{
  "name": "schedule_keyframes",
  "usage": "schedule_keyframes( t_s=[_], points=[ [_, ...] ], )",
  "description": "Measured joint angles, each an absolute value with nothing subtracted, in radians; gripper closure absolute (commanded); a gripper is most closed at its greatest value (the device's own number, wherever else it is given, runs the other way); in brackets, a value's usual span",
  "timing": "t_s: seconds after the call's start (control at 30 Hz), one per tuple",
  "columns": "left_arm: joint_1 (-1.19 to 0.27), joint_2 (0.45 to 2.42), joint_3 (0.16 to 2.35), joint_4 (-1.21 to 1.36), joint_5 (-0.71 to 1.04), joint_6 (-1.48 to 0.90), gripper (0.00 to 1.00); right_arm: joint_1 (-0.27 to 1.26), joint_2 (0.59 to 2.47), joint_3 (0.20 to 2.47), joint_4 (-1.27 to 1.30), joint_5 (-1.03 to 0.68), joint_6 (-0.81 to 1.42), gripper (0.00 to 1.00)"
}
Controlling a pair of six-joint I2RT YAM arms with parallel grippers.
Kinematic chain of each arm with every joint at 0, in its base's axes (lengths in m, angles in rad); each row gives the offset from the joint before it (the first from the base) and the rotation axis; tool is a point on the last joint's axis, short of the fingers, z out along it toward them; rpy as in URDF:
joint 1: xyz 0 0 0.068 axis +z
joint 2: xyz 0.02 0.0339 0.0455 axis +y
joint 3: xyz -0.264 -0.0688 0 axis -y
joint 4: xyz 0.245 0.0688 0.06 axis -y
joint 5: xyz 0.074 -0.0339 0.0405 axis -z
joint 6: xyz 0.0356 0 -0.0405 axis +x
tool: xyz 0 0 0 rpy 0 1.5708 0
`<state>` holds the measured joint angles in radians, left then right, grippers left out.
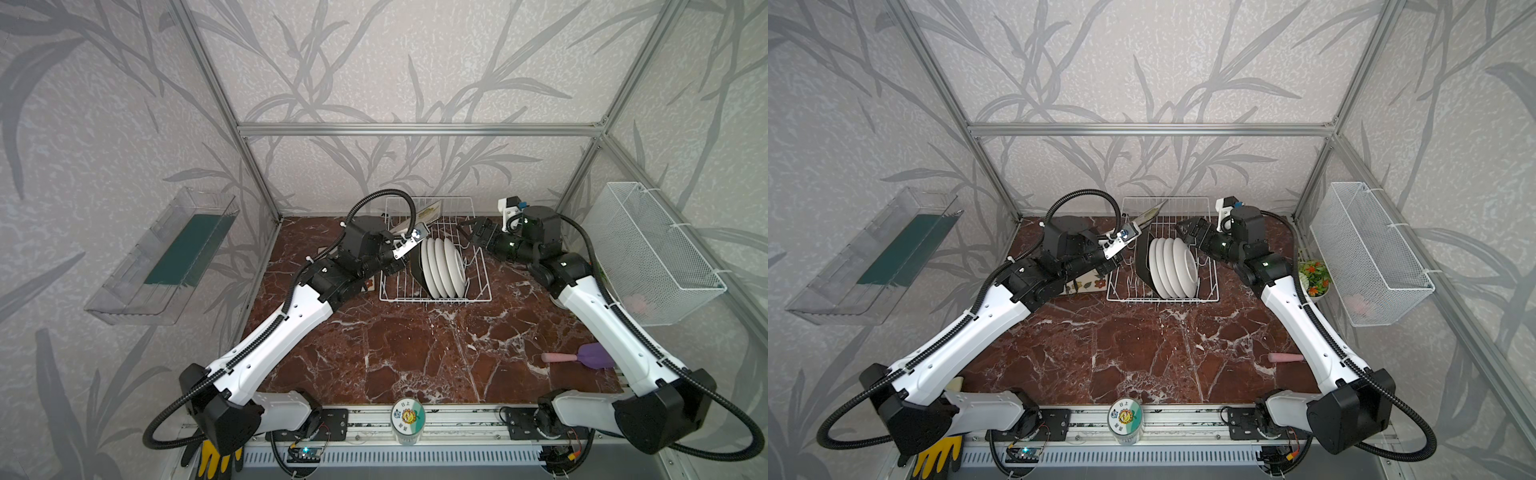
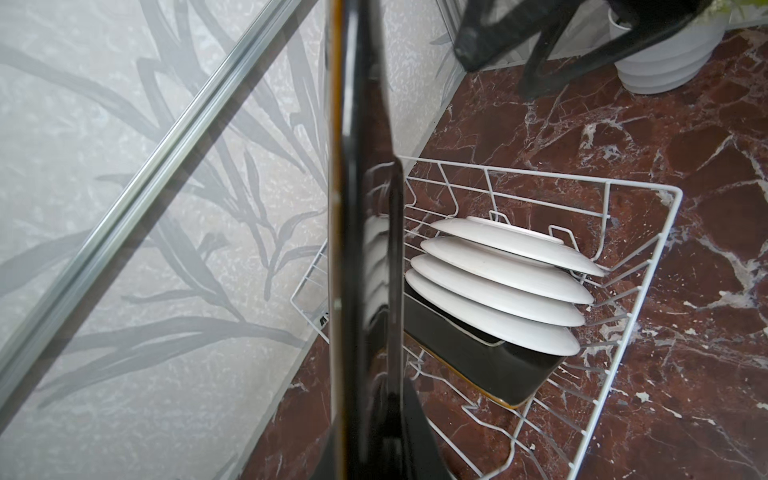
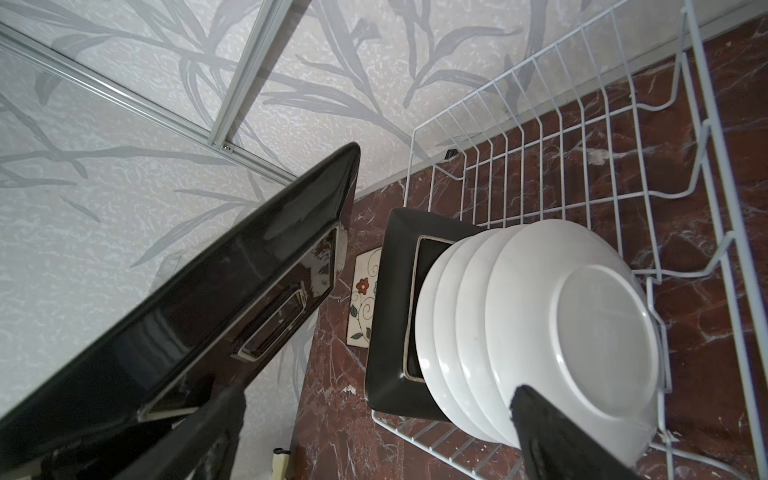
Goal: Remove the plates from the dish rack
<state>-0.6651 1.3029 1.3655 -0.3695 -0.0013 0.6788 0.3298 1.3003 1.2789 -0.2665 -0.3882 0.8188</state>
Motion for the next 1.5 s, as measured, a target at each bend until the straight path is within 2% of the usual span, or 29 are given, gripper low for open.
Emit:
schedule_keyframes(
  t_s=[0.63, 0.93, 1.5],
  points=[
    [-0.773, 1.328, 1.263, -0.24, -0.147, 1.042, 1.0, 0.32, 1.345, 1.279, -0.206, -0.499, 0.931, 0.0],
    [-0.811, 1.338, 1.207, -0.171, -0.179, 1.164, 1.0, 0.325, 1.381, 1.285, -0.216, -0.534, 0.928, 0.15],
    [-0.82, 1.338, 1.098, -0.033, -0.178, 1.248, 1.0, 0.34, 1.438, 1.285, -0.217, -0.566, 0.936, 0.32]
  ],
)
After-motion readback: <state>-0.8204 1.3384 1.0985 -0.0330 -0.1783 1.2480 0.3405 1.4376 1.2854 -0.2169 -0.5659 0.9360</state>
